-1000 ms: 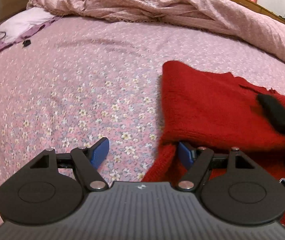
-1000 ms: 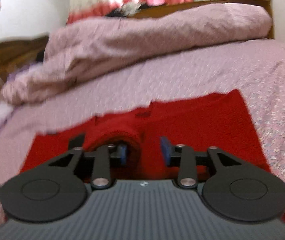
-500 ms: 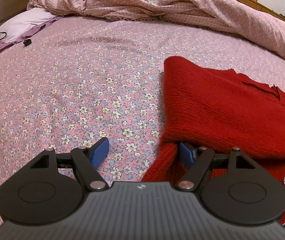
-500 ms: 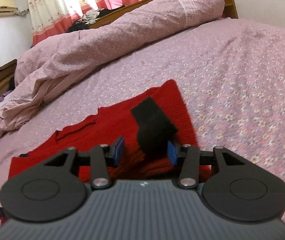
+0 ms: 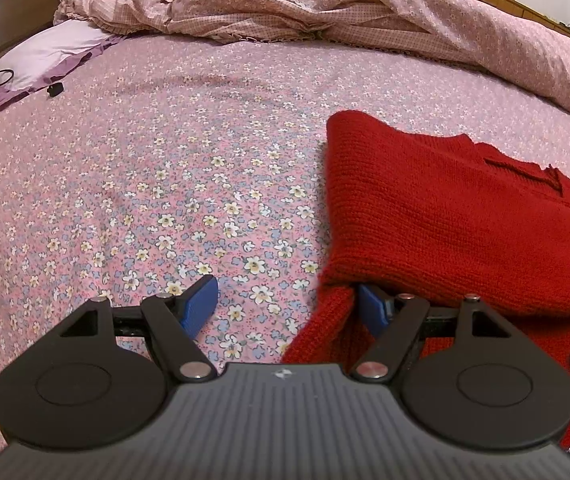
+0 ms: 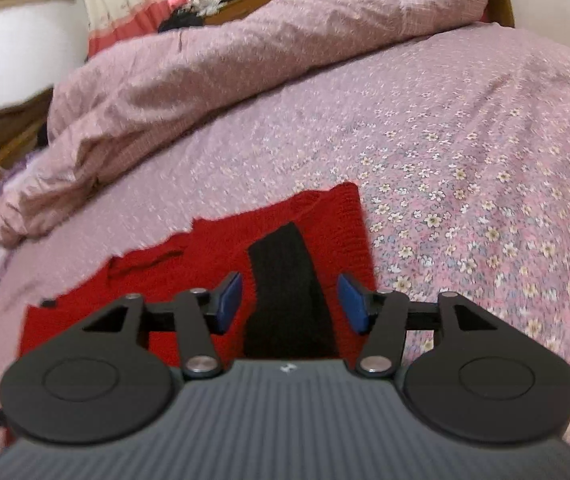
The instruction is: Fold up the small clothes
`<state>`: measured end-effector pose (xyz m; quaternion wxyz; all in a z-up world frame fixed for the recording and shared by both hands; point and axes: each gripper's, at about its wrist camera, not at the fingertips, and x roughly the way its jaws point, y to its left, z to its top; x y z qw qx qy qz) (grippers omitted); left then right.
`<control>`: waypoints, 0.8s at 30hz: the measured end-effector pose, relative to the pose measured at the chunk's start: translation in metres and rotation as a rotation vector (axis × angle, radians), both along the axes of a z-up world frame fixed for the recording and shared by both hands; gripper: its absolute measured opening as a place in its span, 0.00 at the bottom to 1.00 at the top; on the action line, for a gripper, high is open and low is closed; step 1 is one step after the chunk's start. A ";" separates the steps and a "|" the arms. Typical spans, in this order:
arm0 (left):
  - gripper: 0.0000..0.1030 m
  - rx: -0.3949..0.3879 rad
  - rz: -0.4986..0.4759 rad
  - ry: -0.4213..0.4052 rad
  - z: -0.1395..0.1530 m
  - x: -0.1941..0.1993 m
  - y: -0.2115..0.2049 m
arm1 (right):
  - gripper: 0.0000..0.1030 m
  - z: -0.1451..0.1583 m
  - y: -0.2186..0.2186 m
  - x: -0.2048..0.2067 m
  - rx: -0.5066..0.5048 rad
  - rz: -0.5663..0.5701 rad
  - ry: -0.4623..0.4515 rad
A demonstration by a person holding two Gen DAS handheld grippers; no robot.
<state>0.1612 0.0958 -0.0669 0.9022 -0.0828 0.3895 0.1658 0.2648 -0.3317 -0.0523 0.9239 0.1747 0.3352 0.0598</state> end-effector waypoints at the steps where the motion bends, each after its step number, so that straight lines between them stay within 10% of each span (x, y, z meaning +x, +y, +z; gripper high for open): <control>1: 0.76 0.001 0.000 0.000 0.000 0.000 0.000 | 0.53 -0.002 0.002 0.002 -0.012 0.011 0.007; 4: 0.76 0.000 0.001 -0.003 0.001 0.000 -0.001 | 0.13 -0.002 0.016 0.001 -0.094 0.062 -0.013; 11: 0.76 0.021 -0.013 -0.010 -0.001 0.003 -0.006 | 0.12 0.023 0.022 -0.009 -0.155 0.009 -0.196; 24: 0.76 0.024 -0.053 0.003 0.005 0.000 -0.008 | 0.24 -0.006 0.029 0.004 -0.263 -0.024 -0.107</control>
